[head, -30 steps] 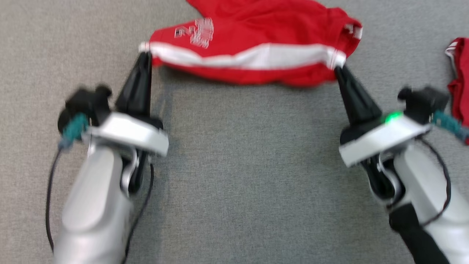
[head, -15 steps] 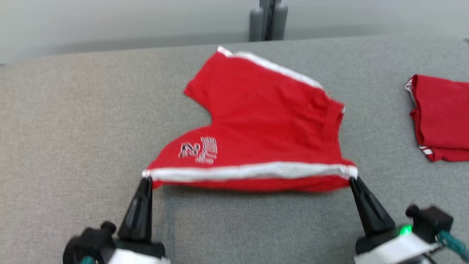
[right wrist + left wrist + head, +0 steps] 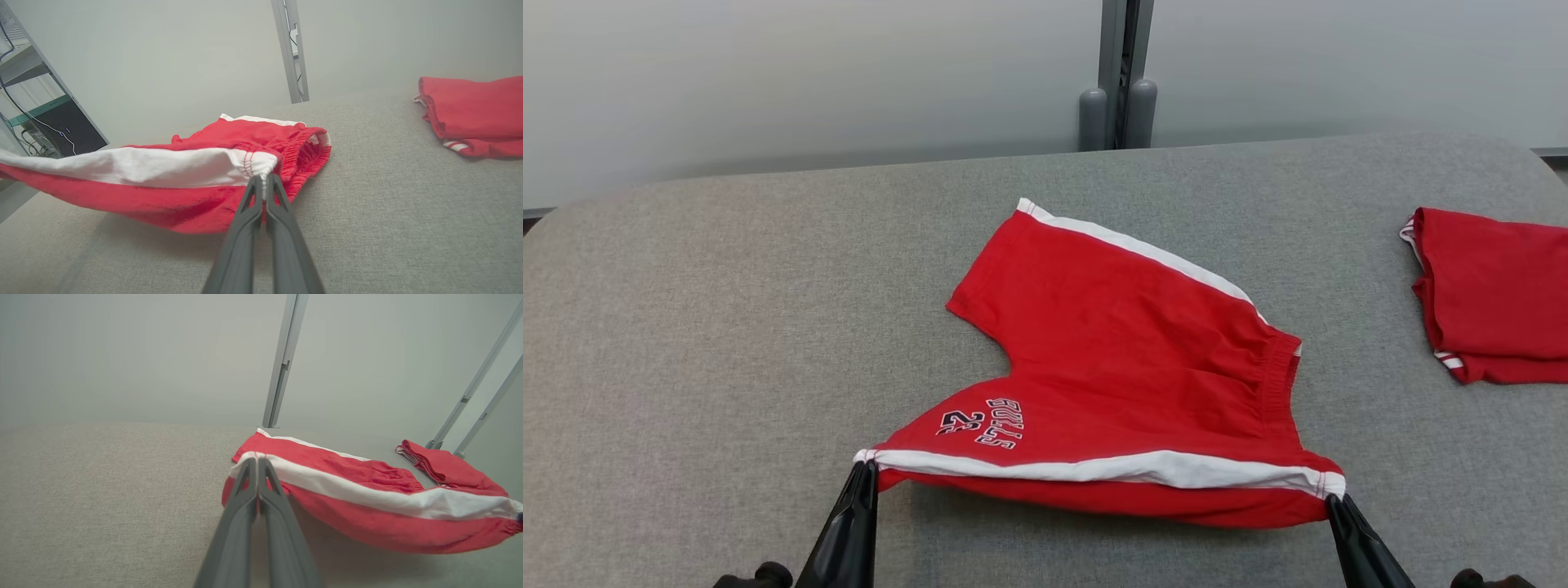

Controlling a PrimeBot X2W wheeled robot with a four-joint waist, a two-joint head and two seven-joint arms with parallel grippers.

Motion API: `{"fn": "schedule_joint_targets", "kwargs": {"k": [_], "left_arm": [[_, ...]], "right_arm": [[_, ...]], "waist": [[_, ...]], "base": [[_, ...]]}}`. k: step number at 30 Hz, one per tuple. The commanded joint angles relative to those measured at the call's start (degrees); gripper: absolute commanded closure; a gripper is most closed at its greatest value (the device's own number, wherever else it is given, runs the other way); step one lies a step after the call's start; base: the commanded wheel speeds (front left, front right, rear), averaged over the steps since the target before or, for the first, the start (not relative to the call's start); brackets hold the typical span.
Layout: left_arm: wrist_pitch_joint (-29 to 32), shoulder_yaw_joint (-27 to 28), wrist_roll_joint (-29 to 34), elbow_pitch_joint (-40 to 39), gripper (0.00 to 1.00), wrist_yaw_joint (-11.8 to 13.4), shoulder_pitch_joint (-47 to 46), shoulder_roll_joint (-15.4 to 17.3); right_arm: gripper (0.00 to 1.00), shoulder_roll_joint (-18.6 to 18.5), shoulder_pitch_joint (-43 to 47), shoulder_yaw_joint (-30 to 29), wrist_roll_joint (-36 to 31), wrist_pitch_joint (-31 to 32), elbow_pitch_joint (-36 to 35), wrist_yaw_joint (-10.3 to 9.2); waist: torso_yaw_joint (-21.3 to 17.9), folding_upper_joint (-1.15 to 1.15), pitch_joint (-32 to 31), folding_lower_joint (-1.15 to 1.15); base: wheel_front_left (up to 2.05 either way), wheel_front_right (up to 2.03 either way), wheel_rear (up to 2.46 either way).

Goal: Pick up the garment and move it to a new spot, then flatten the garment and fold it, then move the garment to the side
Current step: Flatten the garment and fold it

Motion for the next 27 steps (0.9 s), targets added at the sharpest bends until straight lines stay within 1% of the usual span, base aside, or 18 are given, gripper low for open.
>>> {"fn": "schedule_joint_targets", "kwargs": {"k": [1, 6, 7, 11, 14, 16, 20, 23, 27], "left_arm": [[0.12, 0.43, 0.53, -0.24, 1.0, -0.48, -1.04, 0.9], [0.09, 1.24, 0.91, 1.14, 1.0, -1.74, -8.44, 2.44], [0.09, 1.24, 0.91, 1.14, 1.0, -1.74, -8.44, 2.44], [0.28, 1.15, 1.47, 3.59, 1.0, -3.51, -17.7, 3.26], [0.45, 1.31, 1.43, 7.18, 1.0, -4.9, -26.02, 3.85], [0.78, 1.08, 1.36, 10.49, 1.0, -5.72, -31.58, 3.81], [0.74, -0.02, 1.06, 18.6, 1.0, -7.07, -42.82, 2.78], [0.68, -1.26, 0.91, 27.25, 1.0, -8.11, -50.26, 2.4], [-0.82, -3.11, 0.81, 38.39, 1.0, -9.17, -59.4, 1.43]], "right_arm": [[1.0, 0.21, -0.67, -0.4, -0.1, 0.11, -0.46, 0.02], [1.0, 0.47, -5.48, -1.22, 0.66, 0.52, -0.1, 0.02], [1.0, 0.47, -5.48, -1.22, 0.66, 0.52, -0.1, 0.02], [1.0, 0.4, -12.1, -1.04, 1.79, 0.83, 0.78, 0.02], [1.0, 0.01, -17.56, -0.92, 2.58, 0.63, 2.32, 0.02], [1.0, -0.36, -21.37, -0.87, 2.33, 0.44, 3.9, 0.02], [1.0, 0.15, -27.63, -1.86, 2.54, 0.04, 7.65, 0.02], [1.0, 0.56, -31.36, -2.43, 2.74, -0.18, 10.46, 0.02], [1.0, 1.2, -34.88, -2.56, 2.39, -0.61, 12.79, 0.02]], "waist": [[-0.14, 0.0, 0.6, 0.0], [-0.61, 0.0, 4.11, 0.0], [-0.61, 0.0, 4.11, 0.0], [-1.39, 0.0, 9.45, 0.0], [-1.87, 0.0, 13.45, 0.0], [-2.25, 0.0, 15.78, 0.0], [-2.42, 0.0, 19.7, 0.0], [-2.77, 0.0, 21.8, 0.0], [-3.29, 0.0, 24.04, 0.0]], "base": [[0.0, 0.0, 0.0], [0.0, 0.0, 0.0], [0.0, 0.0, 0.0], [0.0, 0.0, 0.0], [0.0, 0.0, 0.0], [0.0, 0.0, 0.0], [0.0, 0.0, 0.0], [0.0, 0.0, 0.0], [0.0, 0.0, 0.0]]}}
